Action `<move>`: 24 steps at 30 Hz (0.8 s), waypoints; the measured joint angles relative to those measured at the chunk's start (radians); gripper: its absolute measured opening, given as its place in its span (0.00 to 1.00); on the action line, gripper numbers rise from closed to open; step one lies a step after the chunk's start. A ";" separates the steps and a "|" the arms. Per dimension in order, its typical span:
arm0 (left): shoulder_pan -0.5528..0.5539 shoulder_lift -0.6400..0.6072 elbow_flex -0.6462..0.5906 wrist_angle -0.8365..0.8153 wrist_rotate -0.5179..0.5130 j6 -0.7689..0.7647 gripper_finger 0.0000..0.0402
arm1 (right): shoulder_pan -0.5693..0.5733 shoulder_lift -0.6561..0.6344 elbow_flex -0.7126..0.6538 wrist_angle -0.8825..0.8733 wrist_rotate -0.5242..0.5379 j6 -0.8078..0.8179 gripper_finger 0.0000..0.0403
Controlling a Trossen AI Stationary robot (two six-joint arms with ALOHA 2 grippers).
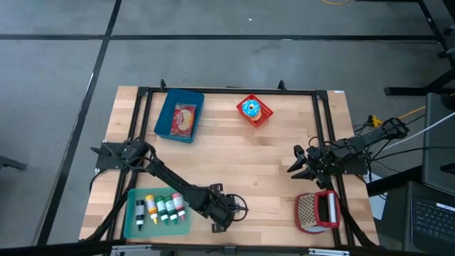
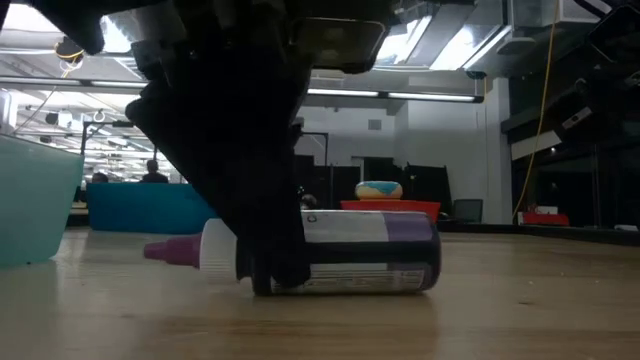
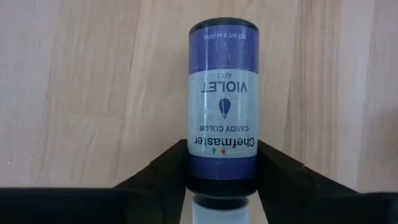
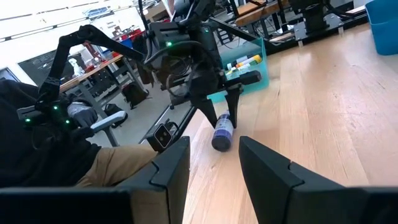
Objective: Pick & Place Food Item
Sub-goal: Put the violet food coloring bottle into the green bin
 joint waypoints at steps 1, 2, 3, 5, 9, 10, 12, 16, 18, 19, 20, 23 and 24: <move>0.000 -0.003 -0.012 0.006 0.001 -0.010 0.38 | 0.000 0.000 0.000 0.000 0.000 0.000 0.35; 0.000 -0.005 -0.023 0.013 0.000 -0.019 0.36 | 0.000 0.000 0.000 0.000 0.000 -0.001 0.35; -0.001 -0.006 -0.033 0.014 -0.009 -0.028 0.35 | 0.000 0.000 0.000 0.000 0.000 -0.002 0.35; -0.006 -0.006 -0.036 0.005 -0.029 -0.030 0.33 | 0.000 0.000 0.000 0.000 0.000 -0.002 0.35; -0.014 -0.036 -0.044 -0.032 -0.080 -0.072 0.33 | 0.000 0.000 0.000 0.000 0.000 -0.002 0.35; -0.017 -0.048 -0.047 -0.060 -0.097 -0.097 0.33 | 0.000 0.000 0.000 0.000 0.000 -0.002 0.35; -0.021 -0.094 -0.048 -0.109 -0.153 -0.171 0.33 | 0.000 0.000 0.000 0.000 0.000 -0.002 0.35; -0.048 -0.204 -0.041 -0.271 -0.303 -0.402 0.33 | 0.000 0.000 0.000 0.000 0.017 0.000 0.35; -0.072 -0.246 -0.046 -0.359 -0.349 -0.517 0.33 | 0.000 0.000 0.000 0.000 0.028 0.005 0.35; -0.085 -0.271 -0.045 -0.389 -0.368 -0.577 0.33 | 0.000 0.000 0.000 0.000 0.026 0.006 0.35; -0.098 -0.295 -0.043 -0.420 -0.385 -0.637 0.33 | 0.000 0.000 0.000 0.001 0.021 0.020 0.35; -0.142 -0.332 -0.041 -0.544 -0.395 -0.842 0.33 | 0.000 0.000 0.000 0.000 0.018 0.078 0.35; -0.158 -0.330 -0.042 -0.580 -0.390 -0.911 0.33 | 0.000 0.000 0.000 0.000 0.019 0.090 0.35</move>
